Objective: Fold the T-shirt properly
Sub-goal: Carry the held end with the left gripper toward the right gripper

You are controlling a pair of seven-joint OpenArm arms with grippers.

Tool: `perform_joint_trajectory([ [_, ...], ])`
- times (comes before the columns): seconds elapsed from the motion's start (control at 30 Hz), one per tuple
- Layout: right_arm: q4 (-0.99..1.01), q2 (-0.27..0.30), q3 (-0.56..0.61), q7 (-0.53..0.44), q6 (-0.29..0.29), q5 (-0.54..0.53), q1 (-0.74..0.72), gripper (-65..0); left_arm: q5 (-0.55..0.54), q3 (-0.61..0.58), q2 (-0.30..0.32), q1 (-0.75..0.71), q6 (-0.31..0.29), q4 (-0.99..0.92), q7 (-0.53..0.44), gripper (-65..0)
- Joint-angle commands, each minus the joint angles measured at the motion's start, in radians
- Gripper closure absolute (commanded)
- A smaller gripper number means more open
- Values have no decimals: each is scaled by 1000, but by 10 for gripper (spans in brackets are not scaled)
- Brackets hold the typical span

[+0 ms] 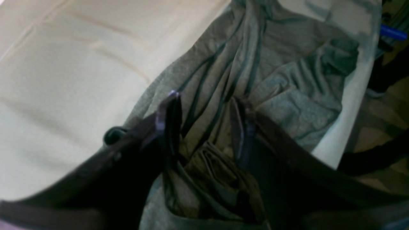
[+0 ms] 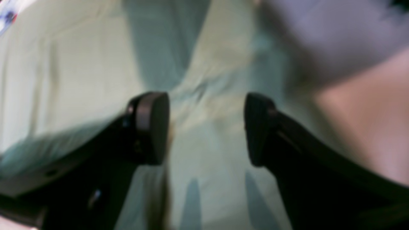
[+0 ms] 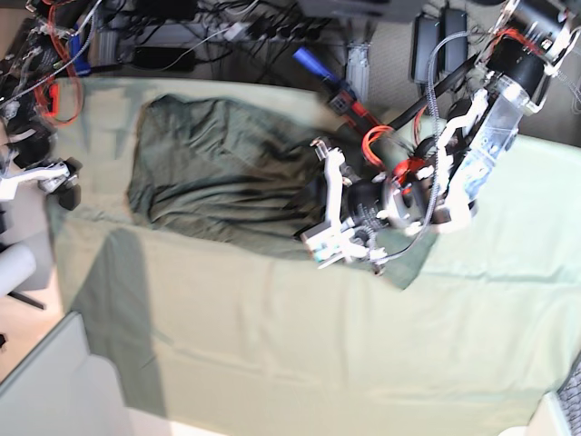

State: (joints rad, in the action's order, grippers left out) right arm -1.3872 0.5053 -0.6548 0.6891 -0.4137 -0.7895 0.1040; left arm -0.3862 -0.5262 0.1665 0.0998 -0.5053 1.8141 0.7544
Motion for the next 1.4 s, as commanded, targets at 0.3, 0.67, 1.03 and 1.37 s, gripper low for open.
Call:
perform_joint_trajectory([
  [0.3,-13,-4,73,-42,-39,14,-21,-371,-31,-21,29,-23,-57,55,13,-280],
  [0.67,-12,-4,349,-93,-36,261,-168,-371,176,-292,40,-86,9,109,-22,-280],
  [1.03,174,-4,428,-172,-36,318,-230,-326,224,-331,33,-86,27,109,-64,-280],
  [1.37,154,-4,428,-168,-36,284,-228,0,235,-331,14,-86,26,95,-77,-280],
])
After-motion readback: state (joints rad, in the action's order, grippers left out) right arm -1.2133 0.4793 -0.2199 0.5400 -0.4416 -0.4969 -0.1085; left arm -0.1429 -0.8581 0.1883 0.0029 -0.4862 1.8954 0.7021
